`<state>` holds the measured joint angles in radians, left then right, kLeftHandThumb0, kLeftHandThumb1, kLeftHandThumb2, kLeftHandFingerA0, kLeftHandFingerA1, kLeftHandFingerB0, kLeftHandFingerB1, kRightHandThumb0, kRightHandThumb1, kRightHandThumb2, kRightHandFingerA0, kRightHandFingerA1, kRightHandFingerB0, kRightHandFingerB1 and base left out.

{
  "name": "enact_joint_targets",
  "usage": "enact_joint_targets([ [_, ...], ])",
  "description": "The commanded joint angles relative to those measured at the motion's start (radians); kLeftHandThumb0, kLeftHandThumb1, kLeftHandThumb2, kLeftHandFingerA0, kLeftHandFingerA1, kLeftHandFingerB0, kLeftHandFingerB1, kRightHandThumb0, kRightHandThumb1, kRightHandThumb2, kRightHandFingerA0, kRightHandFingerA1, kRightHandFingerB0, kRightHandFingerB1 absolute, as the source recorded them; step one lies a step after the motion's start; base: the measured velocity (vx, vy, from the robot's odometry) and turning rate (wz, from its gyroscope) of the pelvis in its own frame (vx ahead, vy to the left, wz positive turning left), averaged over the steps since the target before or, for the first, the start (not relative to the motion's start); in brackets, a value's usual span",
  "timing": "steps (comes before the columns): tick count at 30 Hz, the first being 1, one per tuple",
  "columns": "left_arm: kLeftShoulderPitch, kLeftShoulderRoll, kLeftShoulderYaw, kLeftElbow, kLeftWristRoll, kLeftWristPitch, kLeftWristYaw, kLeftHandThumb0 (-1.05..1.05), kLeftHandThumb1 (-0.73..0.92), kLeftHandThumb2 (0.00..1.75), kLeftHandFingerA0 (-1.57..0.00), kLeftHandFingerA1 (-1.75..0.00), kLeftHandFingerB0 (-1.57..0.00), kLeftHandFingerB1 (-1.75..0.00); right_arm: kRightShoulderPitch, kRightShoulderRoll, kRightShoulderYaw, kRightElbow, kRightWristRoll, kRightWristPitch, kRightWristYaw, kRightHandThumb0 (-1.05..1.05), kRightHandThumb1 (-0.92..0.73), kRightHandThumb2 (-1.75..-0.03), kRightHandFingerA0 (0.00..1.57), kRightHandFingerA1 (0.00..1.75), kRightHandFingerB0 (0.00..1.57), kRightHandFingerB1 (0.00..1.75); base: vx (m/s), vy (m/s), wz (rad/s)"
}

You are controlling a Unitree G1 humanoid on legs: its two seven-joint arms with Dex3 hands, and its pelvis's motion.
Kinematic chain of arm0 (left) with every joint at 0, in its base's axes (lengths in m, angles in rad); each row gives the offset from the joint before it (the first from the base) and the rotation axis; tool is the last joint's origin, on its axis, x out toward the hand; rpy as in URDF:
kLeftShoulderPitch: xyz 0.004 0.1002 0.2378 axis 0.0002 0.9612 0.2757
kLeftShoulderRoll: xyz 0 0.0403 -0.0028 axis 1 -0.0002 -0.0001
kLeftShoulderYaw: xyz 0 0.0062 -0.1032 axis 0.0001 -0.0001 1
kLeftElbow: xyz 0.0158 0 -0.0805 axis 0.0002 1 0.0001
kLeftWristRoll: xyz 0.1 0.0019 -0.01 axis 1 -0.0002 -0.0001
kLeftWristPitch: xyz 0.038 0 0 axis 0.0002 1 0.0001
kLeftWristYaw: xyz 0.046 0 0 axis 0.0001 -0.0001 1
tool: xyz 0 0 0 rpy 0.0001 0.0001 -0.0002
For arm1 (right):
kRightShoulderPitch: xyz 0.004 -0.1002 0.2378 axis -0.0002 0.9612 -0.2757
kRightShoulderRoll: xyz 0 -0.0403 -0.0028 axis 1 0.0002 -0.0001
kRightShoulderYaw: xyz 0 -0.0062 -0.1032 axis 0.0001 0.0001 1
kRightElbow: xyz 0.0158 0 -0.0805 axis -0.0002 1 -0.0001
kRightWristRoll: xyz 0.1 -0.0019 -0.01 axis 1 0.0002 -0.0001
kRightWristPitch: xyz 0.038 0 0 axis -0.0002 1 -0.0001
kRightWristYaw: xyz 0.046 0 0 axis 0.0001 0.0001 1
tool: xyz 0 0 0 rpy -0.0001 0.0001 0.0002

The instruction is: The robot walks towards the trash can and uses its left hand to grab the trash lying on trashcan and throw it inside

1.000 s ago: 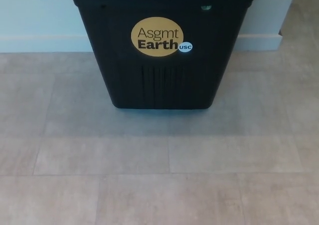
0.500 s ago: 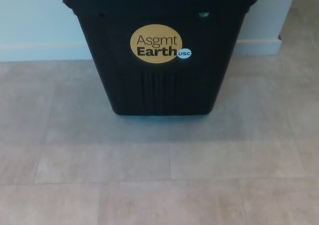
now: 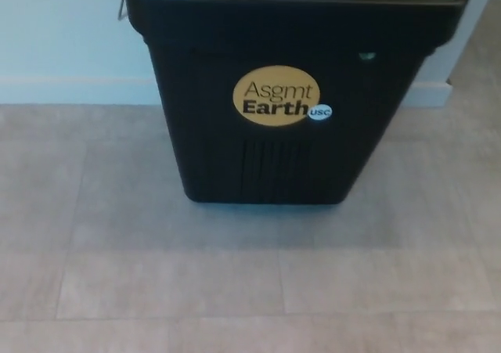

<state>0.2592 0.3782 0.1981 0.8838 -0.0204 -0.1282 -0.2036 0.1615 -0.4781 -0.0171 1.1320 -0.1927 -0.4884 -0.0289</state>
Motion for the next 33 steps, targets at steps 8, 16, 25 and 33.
enact_joint_targets([
  [8, 0.031, 0.001, 0.013, -0.034, -0.013, 0.040, 0.006, -0.05, 0.47, 0.52, -0.44, -0.58, -0.46, -0.52, 0.003, -0.038, 0.011, -0.022, -0.012, 0.011, -0.007, -0.63, -0.59, -0.58, 0.14, 0.48, 0.23, 0.36, 0.37, -0.245, 0.12],
  [16, 0.045, 0.003, 0.015, -0.051, -0.010, 0.025, 0.001, -0.05, 0.30, 0.79, -0.37, -0.63, -0.39, -0.62, -0.004, -0.039, 0.008, 0.009, -0.007, 0.005, -0.010, -0.65, -0.47, -0.78, 0.11, 0.51, 0.16, 0.45, 0.27, -0.039, -0.10],
  [25, 0.029, 0.000, 0.027, -0.034, -0.022, 0.040, -0.008, -0.03, 0.48, 0.53, -0.39, -0.57, -0.44, -0.53, 0.002, -0.038, -0.008, 0.010, 0.006, 0.002, -0.009, -0.58, -0.58, -0.57, 0.15, 0.46, 0.23, 0.35, 0.31, 0.182, -0.15],
  [33, 0.045, 0.007, 0.018, -0.039, -0.001, -0.006, 0.009, -0.07, 0.45, 0.53, -0.41, -0.59, -0.46, -0.55, -0.001, -0.043, -0.005, 0.007, 0.002, 0.003, -0.013, -0.58, -0.58, -0.57, 0.15, 0.45, 0.23, 0.35, 0.11, -0.003, 0.04],
])
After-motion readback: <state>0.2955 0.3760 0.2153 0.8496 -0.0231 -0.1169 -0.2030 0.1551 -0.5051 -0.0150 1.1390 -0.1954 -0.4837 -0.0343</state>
